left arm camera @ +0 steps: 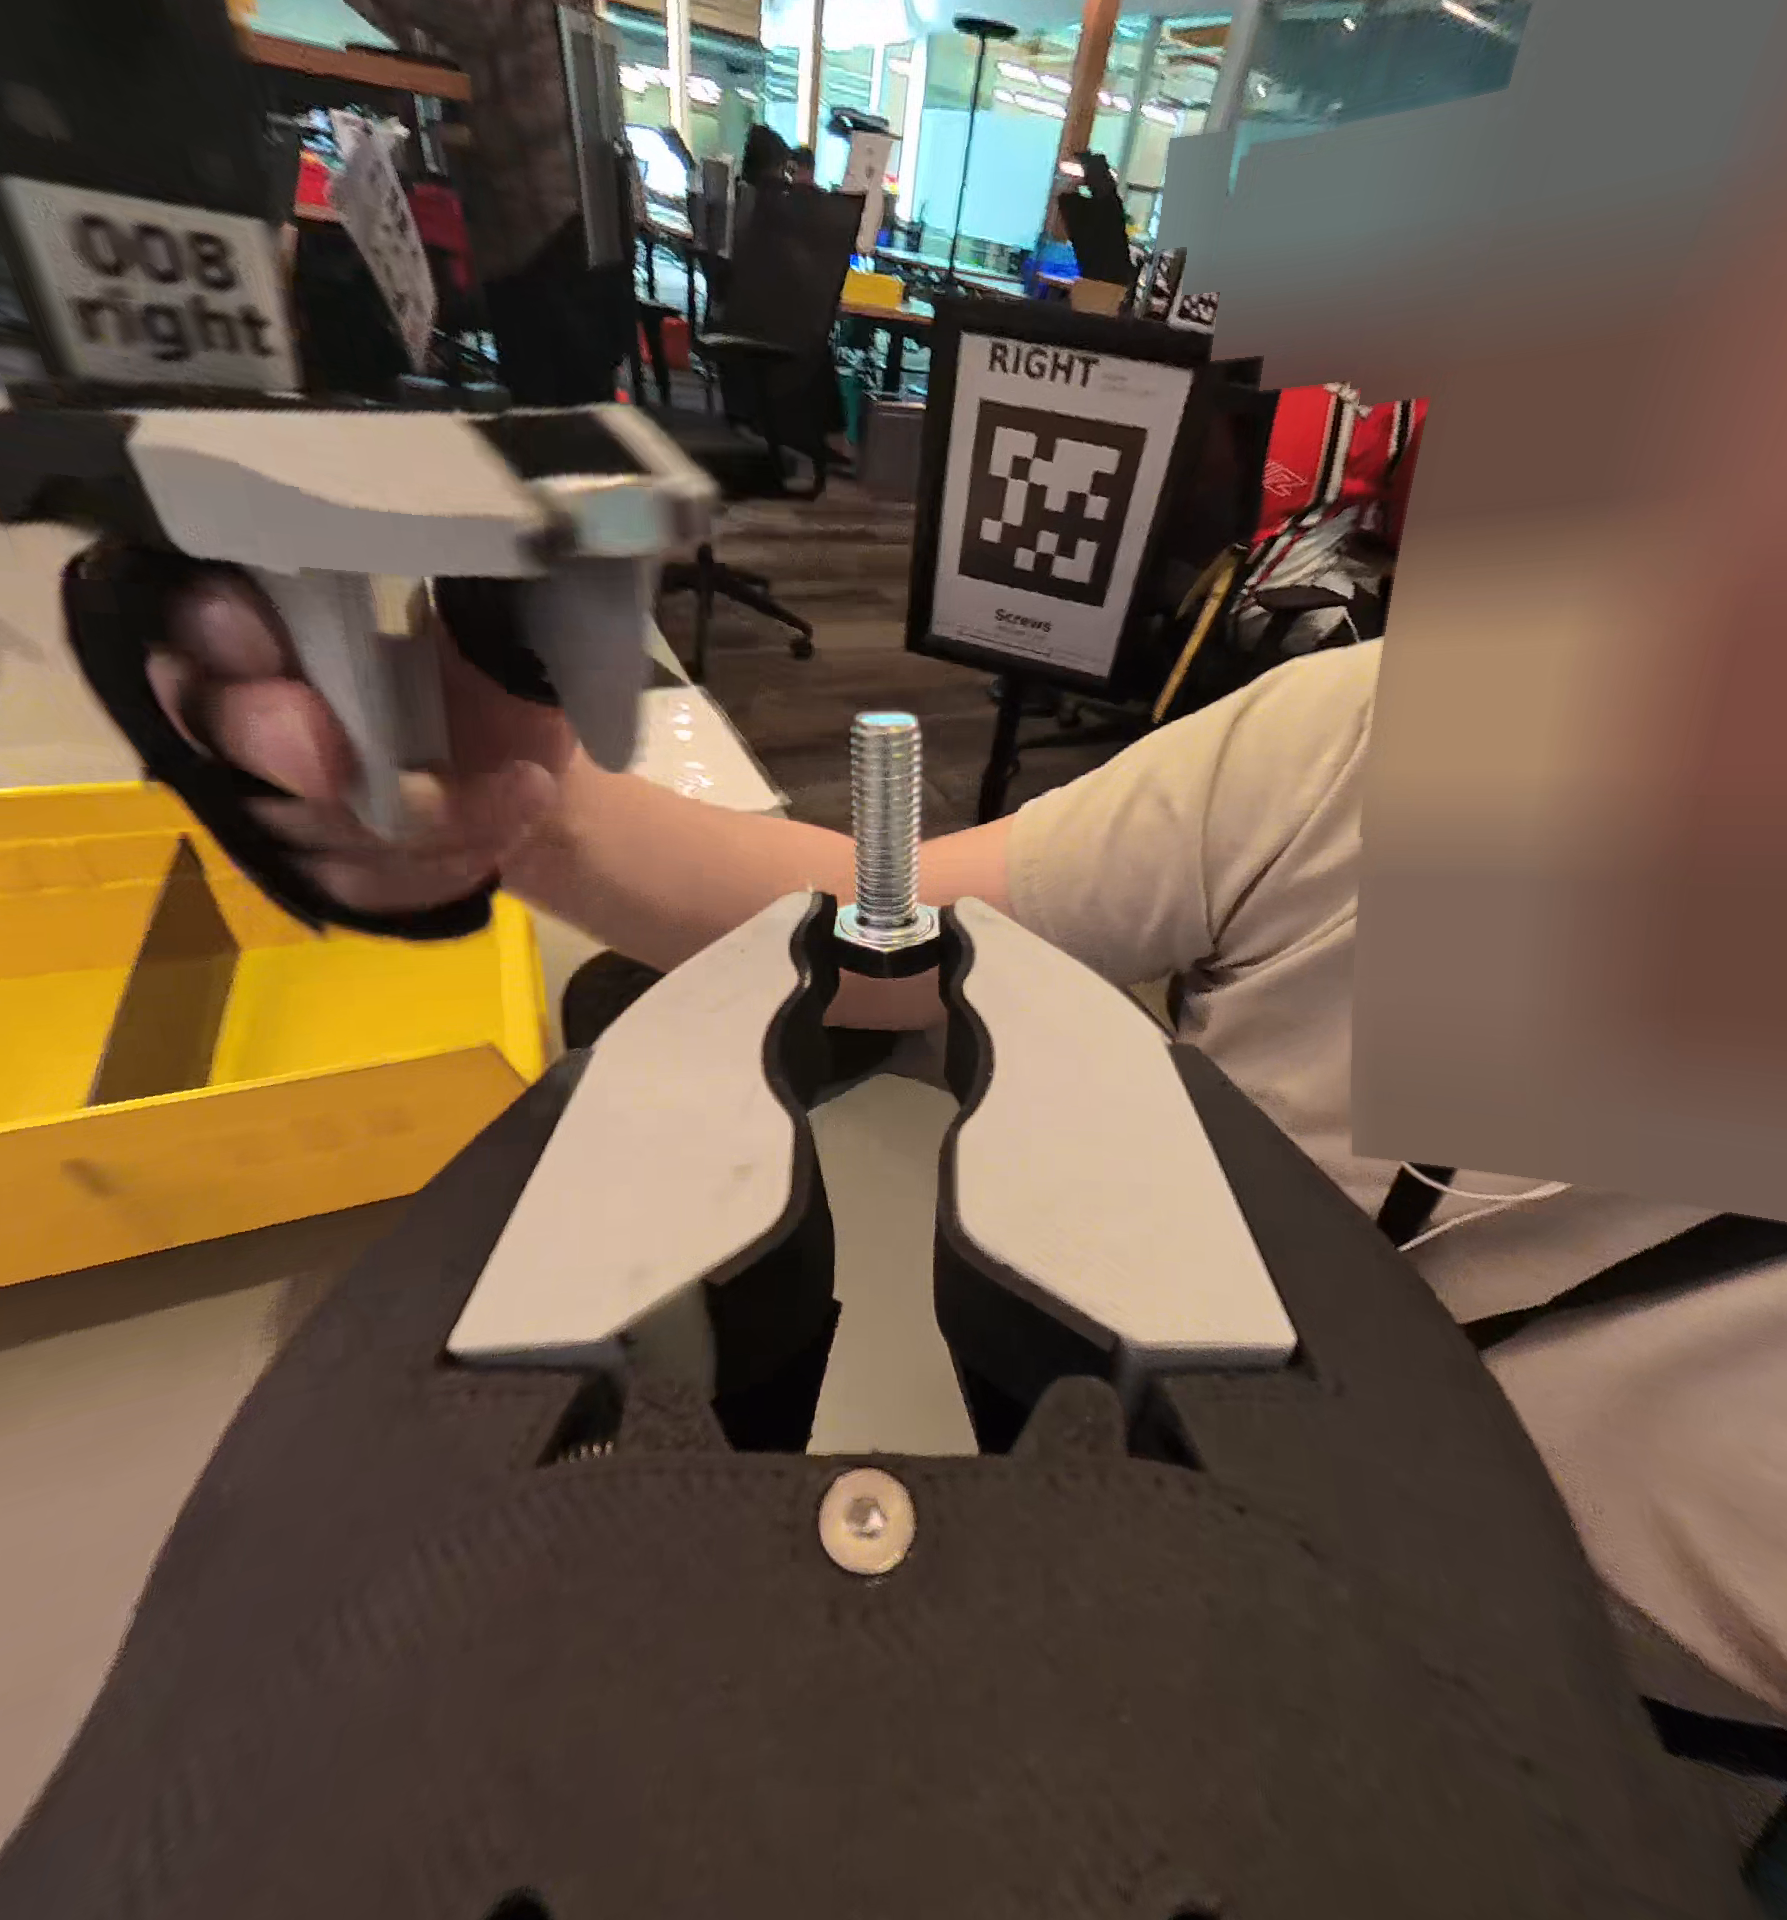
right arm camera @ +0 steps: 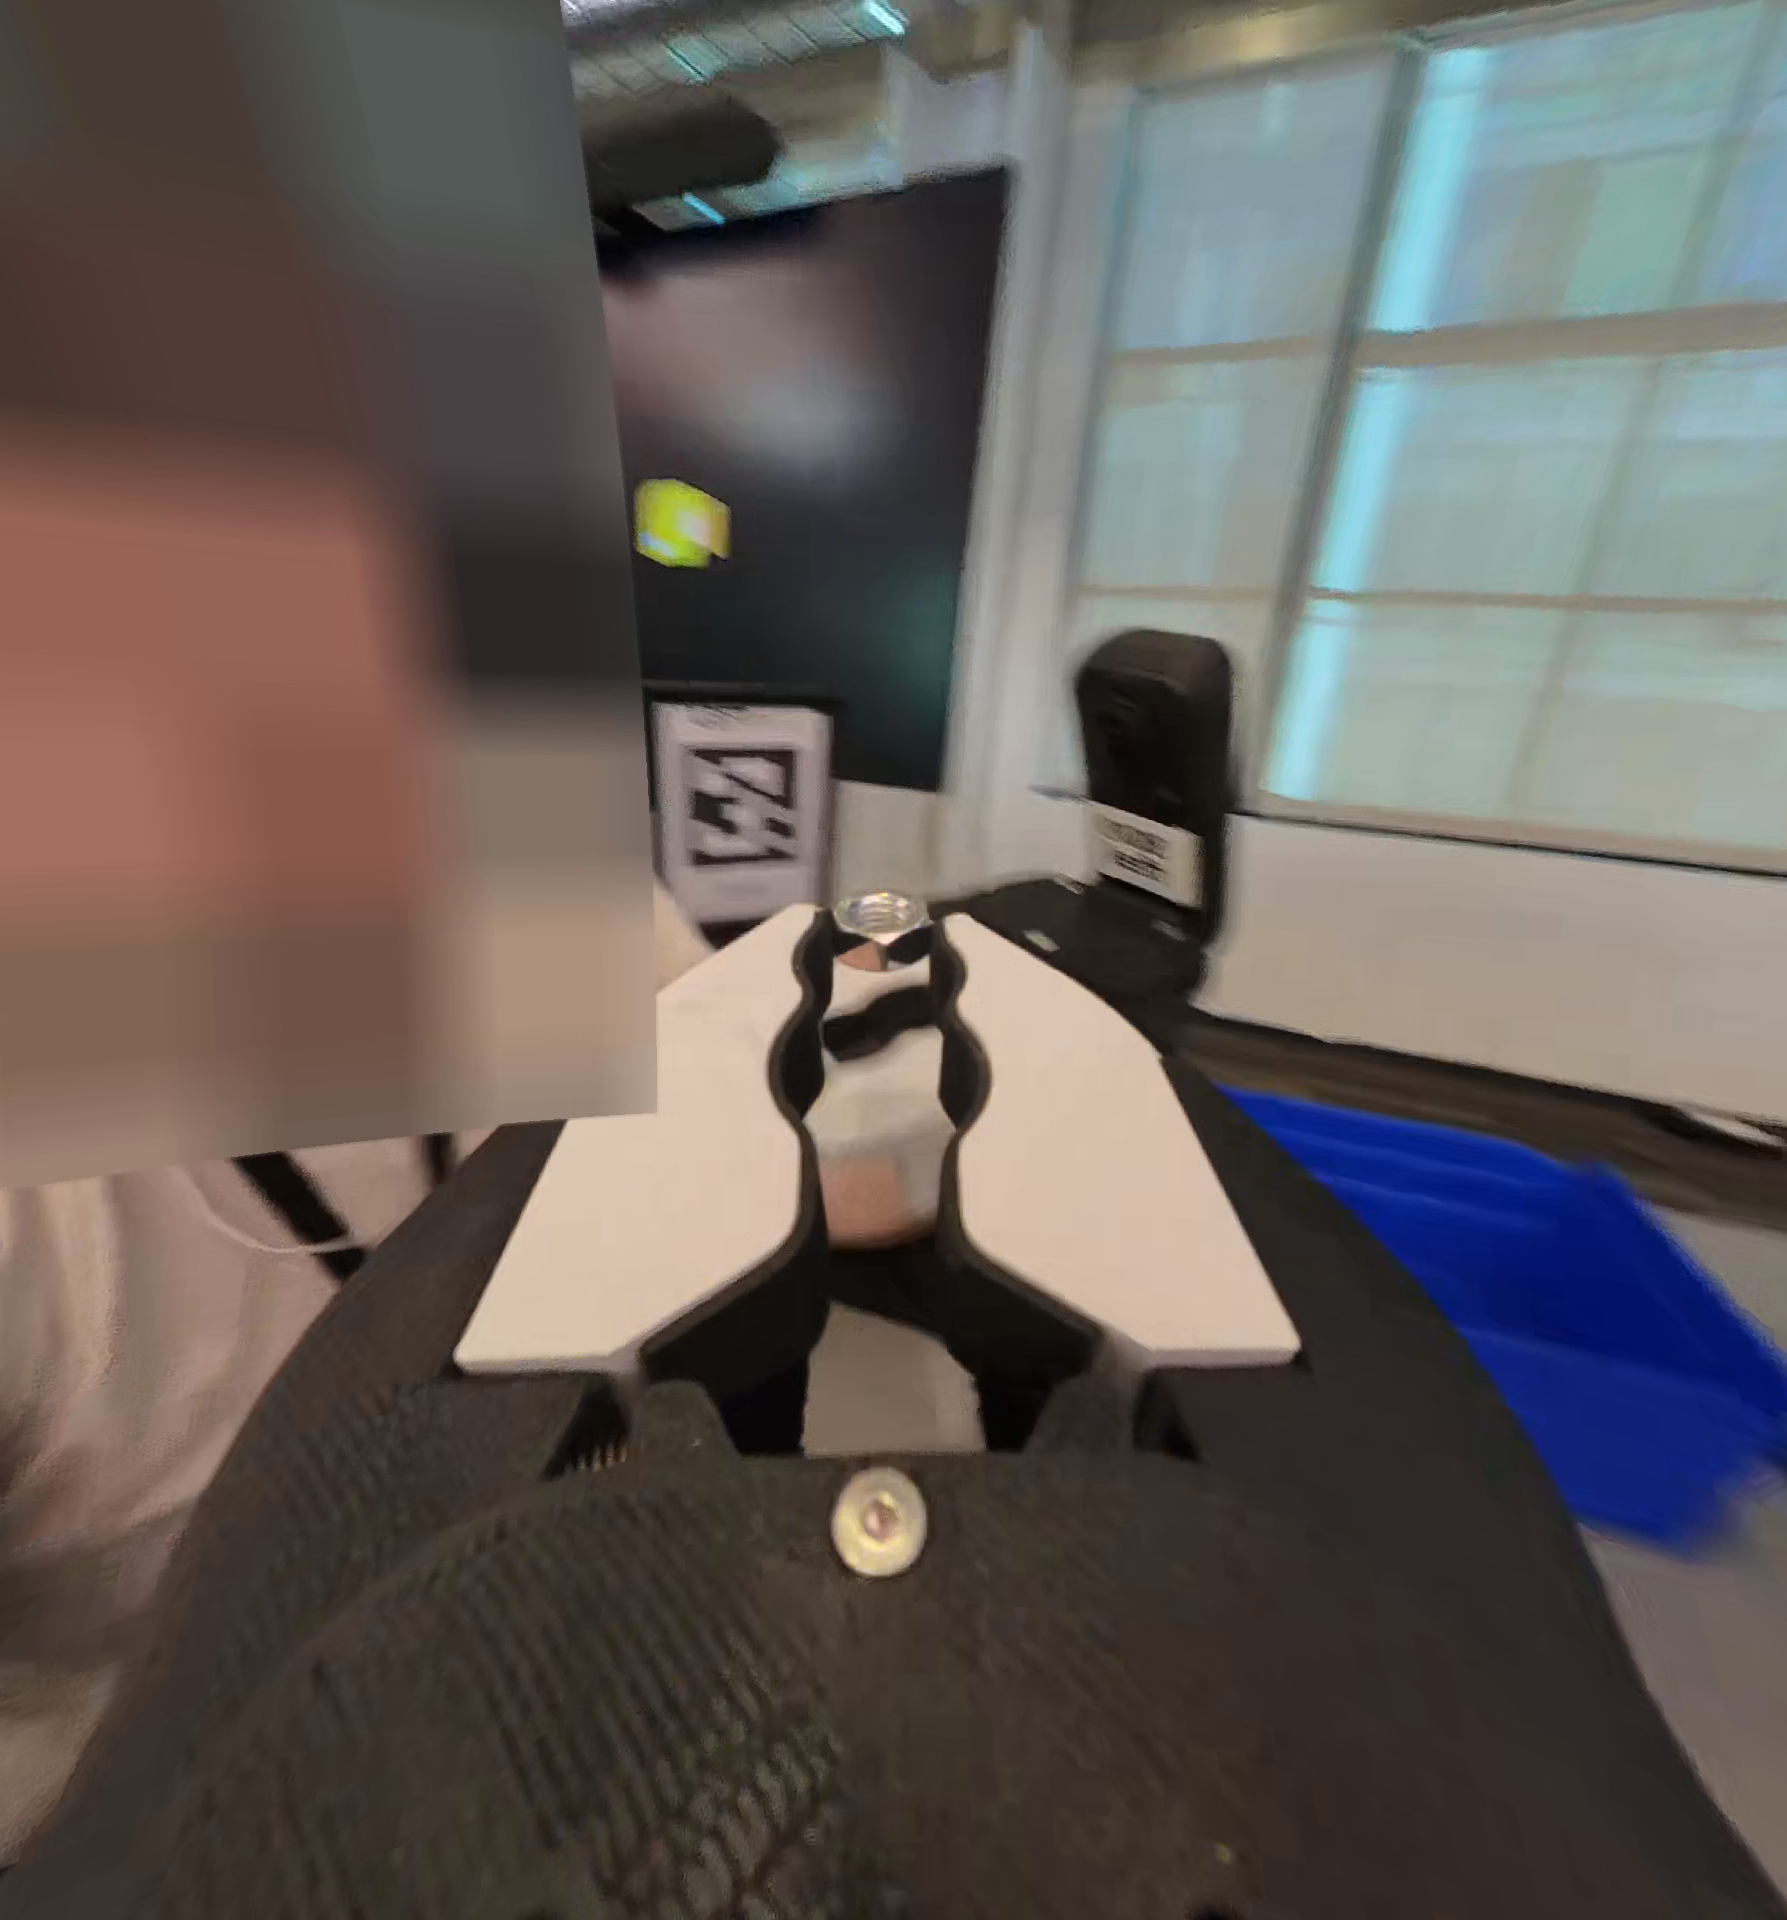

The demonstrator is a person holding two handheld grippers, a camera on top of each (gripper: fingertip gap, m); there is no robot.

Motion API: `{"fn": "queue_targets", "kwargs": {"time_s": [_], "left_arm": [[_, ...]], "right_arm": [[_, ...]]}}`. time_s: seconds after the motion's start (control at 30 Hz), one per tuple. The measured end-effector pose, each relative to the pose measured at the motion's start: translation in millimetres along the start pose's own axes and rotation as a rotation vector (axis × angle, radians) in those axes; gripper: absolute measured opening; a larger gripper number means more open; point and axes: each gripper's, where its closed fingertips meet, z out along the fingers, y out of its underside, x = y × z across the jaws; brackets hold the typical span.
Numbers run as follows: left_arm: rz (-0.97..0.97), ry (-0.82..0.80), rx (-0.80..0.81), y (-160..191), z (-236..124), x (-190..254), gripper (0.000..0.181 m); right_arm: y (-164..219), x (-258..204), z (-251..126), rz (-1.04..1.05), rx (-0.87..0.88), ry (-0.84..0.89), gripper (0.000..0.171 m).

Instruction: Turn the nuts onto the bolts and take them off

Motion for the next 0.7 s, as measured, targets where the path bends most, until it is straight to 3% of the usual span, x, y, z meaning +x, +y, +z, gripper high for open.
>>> {"fn": "queue_targets", "kwargs": {"time_s": [0.03,0.13,0.2,0.33,0.47,0.7], "left_arm": [[-0.004,-0.023,0.016,-3.6,-5.6,-2.2,0.018],[0.012,-0.162,0.018,-7.4,-24.0,-18.0,0.018],[0.011,-0.185,0.010,-7.7,-31.8,-19.1,0.018],[0.022,-0.214,0.009,-10.0,-40.2,-19.6,0.018],[0.017,-0.221,0.001,-8.3,-42.5,-20.8,0.018],[0.023,-0.266,-0.019,-5.4,-49.2,-26.8,0.018]], "right_arm": [[2.8,21.2,-19.6,-0.051,-0.080,0.181,0.018],[31.5,91.8,-134.8,-0.205,-0.489,0.859,0.018],[87.9,80.5,-192.2,-0.036,-0.817,0.872,0.018],[188.4,24.2,-274.6,0.459,-1.273,0.793,0.019],[231.0,8.9,-286.9,0.724,-1.308,0.710,0.019],[241.0,5.4,-289.4,0.795,-1.300,0.707,0.019]]}}
